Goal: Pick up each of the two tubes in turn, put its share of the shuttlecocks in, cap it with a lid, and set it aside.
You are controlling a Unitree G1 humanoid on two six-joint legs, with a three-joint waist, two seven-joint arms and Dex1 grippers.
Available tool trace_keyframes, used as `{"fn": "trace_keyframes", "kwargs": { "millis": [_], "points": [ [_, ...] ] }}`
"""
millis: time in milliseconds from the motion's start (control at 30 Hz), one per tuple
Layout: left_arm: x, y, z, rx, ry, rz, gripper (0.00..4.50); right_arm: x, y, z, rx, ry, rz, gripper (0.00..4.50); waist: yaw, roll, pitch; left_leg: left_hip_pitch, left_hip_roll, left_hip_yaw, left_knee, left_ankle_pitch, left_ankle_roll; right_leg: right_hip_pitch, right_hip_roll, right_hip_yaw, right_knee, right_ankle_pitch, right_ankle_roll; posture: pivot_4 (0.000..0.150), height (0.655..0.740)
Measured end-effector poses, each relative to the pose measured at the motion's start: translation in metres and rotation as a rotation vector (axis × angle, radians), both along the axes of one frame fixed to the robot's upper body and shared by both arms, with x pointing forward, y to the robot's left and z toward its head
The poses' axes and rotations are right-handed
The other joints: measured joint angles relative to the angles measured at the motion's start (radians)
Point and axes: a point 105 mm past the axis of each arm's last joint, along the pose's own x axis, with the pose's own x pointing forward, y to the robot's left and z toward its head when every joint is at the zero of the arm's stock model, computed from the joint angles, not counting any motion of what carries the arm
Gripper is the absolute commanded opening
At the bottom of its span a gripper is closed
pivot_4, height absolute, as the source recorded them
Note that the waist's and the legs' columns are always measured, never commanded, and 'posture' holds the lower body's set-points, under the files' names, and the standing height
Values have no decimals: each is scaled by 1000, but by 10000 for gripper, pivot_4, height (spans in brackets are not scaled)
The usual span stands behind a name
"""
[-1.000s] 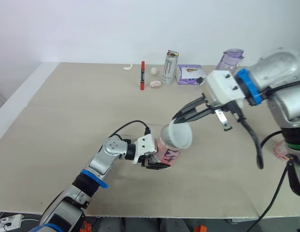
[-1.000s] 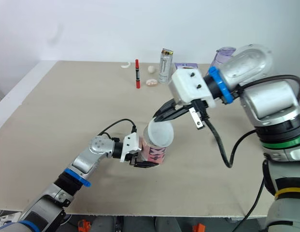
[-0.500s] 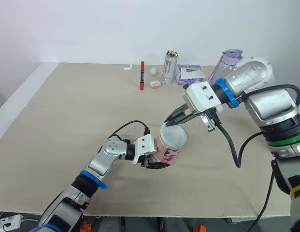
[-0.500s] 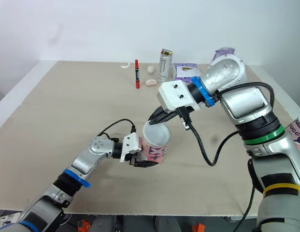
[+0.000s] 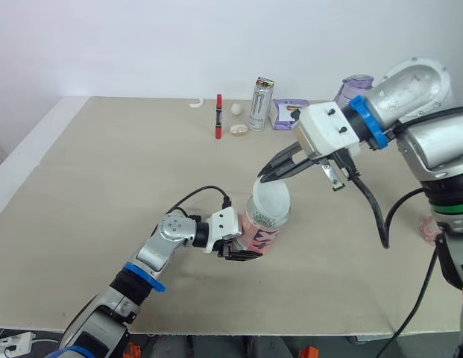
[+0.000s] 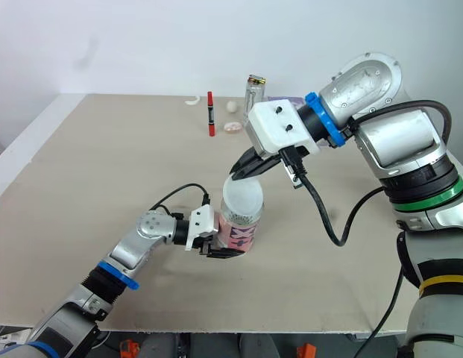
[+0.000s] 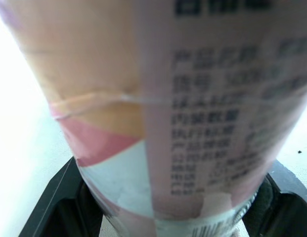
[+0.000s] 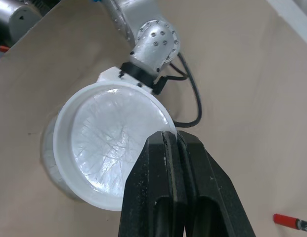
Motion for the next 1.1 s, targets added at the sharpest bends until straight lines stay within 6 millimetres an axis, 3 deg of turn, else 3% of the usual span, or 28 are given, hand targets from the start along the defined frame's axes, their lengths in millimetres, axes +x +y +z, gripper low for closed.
{"fn": "trace_keyframes", "kwargs": {
  "millis": [67, 467, 1100],
  "points": [
    [0, 0, 0, 0, 0, 2, 31385, 0, 0, -8, -7, 27, 0, 2341, 0, 0, 0, 0, 0, 0, 0, 0, 0, 0, -1, -1, 0, 0, 0, 1500, 7400],
    [-1, 0, 0, -2, 2, 7, 31385, 3, 0, -15, -23, 24, 0, 2341, 0, 0, 0, 0, 0, 6, 0, 0, 0, -2, -4, -3, 0, 0, 0, 1500, 7400],
    [-1, 1, 1, -2, -1, 15, 31385, -1, 1, -3, -23, 19, 14, 2341, 0, -2, 1, -1, 0, 8, -1, 0, 0, -7, -15, -14, -1, 0, 0, 1500, 7400]
  ]
}}
